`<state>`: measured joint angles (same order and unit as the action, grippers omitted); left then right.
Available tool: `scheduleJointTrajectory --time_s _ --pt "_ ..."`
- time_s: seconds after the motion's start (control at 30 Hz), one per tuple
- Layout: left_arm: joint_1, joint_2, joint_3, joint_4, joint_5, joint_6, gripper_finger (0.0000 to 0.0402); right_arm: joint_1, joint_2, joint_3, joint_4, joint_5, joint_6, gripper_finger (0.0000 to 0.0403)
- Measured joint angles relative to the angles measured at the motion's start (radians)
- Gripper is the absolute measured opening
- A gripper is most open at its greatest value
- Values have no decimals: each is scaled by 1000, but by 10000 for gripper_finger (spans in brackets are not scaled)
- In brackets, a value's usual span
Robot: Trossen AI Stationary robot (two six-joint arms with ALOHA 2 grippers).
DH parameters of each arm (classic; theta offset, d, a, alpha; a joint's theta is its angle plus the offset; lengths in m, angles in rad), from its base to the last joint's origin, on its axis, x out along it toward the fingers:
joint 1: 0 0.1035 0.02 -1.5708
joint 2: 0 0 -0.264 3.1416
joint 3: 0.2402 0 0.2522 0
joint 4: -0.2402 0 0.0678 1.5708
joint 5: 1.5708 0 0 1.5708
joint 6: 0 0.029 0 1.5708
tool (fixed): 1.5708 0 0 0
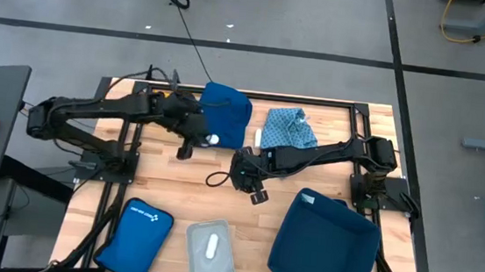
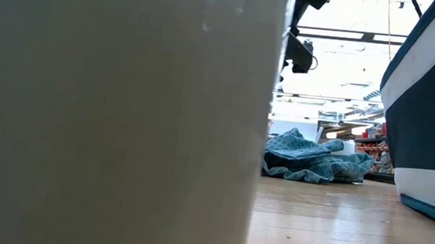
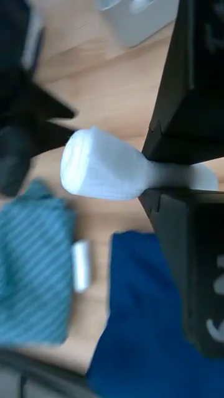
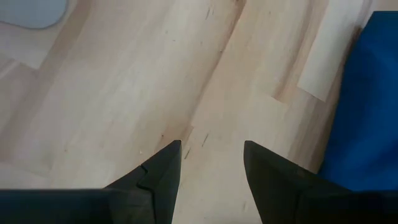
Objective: Pick & place medical supplies in basket/bin
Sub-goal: Put the left white bandage into the gray bin
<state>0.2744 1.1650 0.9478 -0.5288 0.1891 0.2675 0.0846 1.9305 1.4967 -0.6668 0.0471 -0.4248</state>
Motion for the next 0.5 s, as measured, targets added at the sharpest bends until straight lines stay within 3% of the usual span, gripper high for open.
scheduleJointTrajectory --time_s 0.17,0.4,0.5 --pt "-7 -42 -1 133 -68 -73 39 0 0 0 0 -13 0 181" --pt "-72 -81 -1 365 -262 -96 39 0 0 0 1 -54 0 181" --pt "-109 -100 -40 542 -268 -85 39 0 0 0 2 -66 0 181"
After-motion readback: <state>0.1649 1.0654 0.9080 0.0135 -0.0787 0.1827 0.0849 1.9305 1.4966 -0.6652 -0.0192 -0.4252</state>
